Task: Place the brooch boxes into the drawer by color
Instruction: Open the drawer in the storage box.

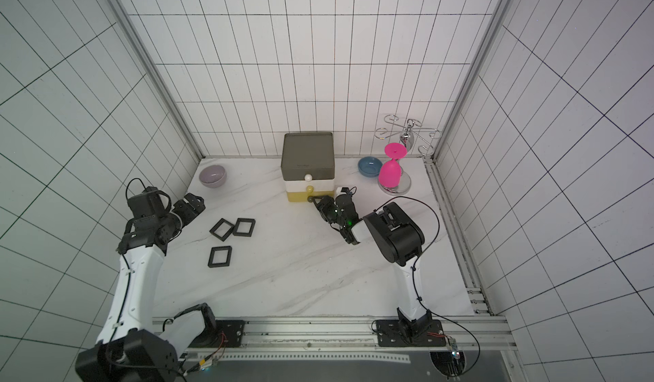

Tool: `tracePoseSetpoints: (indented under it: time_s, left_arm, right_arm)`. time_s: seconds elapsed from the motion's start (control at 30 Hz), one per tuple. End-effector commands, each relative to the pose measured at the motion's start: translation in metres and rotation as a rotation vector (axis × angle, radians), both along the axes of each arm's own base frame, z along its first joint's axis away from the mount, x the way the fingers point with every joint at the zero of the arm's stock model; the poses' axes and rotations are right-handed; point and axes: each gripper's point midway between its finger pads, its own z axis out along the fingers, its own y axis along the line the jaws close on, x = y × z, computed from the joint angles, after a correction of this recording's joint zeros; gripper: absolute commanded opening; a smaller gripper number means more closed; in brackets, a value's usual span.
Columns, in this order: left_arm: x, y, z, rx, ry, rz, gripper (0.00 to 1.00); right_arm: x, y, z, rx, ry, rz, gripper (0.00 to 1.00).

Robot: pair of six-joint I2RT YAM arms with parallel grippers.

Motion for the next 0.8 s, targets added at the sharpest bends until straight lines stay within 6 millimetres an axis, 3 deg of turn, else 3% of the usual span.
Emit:
tracePoseSetpoints:
  time_s: [0.0, 0.2, 0.77]
  left_arm:
    - [0.003, 0.001, 0.003, 0.008, -0.022, -0.006, 0.98]
    - [0.003, 0.001, 0.003, 0.008, -0.023, -0.008, 0.98]
    - [0.003, 0.000, 0.001, 0.004, -0.018, -0.008, 0.98]
  right_arm:
    - [0.007, 0.012, 0.003, 0.019, -0.021, -0.001, 0.49]
    - [0.009, 0.020, -0.008, 0.019, -0.010, -0.016, 0.49]
    - [0.020, 0.030, -0.006, 0.054, -0.054, -0.077, 0.48]
